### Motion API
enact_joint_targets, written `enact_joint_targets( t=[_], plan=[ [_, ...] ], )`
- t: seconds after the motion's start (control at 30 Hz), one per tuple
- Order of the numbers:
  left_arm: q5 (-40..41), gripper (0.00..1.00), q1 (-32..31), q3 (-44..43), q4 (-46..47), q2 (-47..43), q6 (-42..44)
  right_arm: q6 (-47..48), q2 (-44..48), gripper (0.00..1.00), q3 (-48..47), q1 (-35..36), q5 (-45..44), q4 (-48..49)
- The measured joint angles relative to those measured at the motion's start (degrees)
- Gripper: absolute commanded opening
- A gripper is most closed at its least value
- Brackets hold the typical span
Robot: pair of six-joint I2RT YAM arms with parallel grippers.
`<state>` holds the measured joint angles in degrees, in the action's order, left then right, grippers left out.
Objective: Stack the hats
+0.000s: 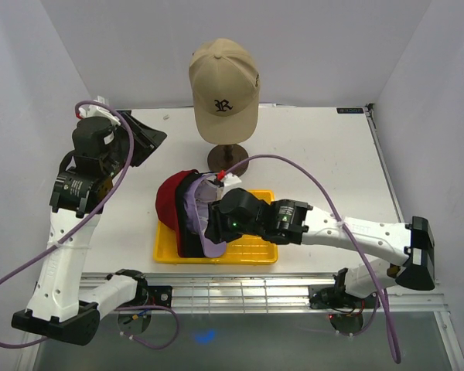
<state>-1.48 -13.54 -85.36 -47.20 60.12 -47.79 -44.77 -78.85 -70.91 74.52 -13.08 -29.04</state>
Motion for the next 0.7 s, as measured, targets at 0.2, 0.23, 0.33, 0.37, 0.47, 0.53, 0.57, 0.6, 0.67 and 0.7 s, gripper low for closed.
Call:
enact_joint_targets(
  t=[0.2,0.23,0.33,0.37,0.47,0.53,0.57,0.6,0.67,0.7],
  plan=[
    [1.1,0.57,0.0,0.0,-1.2,-1.0,0.2,0.6,-6.2,0.46,-7.9,1.8,-3.1,-1.4],
    [1.1,0.57,0.0,0.0,-1.3,-1.1,0.2,0.7,-7.3,0.46,-8.9,2.1,-3.6,-1.7],
    [1.1,0.57,0.0,0.0,-1.3,-1.1,0.2,1.2,-9.8,0.45,-10.7,2.4,-4.9,-3.2],
    [1.1,0.57,0.0,0.0,-1.3,-1.1,0.2,1.4,-10.7,0.44,-11.1,2.4,-5.1,-3.8],
    [1.1,0.57,0.0,0.0,-1.3,-1.1,0.3,1.8,-13.0,0.44,-12.3,2.5,-5.9,-5.2],
    [1.1,0.57,0.0,0.0,-1.3,-1.1,0.4,1.9,-14.5,0.43,-13.0,2.5,-6.4,-5.7],
    [1.1,0.57,0.0,0.0,-1.3,-1.1,0.4,2.0,-15.0,0.41,-13.0,2.5,-6.5,-5.8],
    [1.1,0.57,0.0,0.0,-1.3,-1.1,0.4,2.1,-15.5,0.39,-13.0,2.5,-6.5,-6.0],
    [1.1,0.57,0.0,0.0,-1.3,-1.2,0.4,2.4,-16.2,0.3,-13.0,2.5,-6.5,-6.2],
    [1.1,0.57,0.0,0.1,-1.2,-1.2,0.4,2.6,-16.6,0.27,-13.0,2.5,-6.5,-6.1]
  ],
)
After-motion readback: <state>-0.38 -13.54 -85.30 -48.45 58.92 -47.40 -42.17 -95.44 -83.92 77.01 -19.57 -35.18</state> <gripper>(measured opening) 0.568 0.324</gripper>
